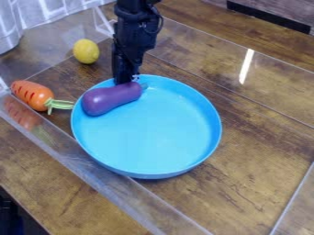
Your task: Remove the purple eggplant from inside the blue tray and put it on the table
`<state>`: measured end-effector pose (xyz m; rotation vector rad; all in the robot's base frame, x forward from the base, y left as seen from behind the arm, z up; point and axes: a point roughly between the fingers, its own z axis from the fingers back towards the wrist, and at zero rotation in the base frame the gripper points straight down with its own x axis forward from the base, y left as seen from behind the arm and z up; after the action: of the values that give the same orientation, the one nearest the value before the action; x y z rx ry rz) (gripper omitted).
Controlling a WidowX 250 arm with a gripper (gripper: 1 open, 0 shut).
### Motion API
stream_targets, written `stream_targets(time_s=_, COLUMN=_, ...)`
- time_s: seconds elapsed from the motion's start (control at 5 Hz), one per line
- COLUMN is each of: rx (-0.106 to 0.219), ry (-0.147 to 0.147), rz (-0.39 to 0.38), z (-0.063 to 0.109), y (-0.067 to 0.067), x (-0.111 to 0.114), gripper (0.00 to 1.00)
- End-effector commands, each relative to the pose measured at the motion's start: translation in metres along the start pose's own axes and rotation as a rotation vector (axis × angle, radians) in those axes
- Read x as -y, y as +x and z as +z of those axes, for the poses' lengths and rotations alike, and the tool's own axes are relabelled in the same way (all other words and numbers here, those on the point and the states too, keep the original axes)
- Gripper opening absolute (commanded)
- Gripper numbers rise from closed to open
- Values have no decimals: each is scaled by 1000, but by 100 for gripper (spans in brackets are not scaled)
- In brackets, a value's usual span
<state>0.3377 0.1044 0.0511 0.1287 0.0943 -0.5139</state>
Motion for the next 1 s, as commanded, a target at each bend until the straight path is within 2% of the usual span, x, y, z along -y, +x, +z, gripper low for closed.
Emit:
stream_targets(time_s=0.0, rx=73, ry=84, rz=-53, z=37, y=14, x=-5, gripper=0)
stream_targets(time_s=0.2, rx=70, ry=94, rz=-84, z=36, y=24, x=-7, gripper=0)
stream_targets(time_s=0.8, rx=58, ry=98, rz=-151, z=24, y=39, x=-5, gripper=0)
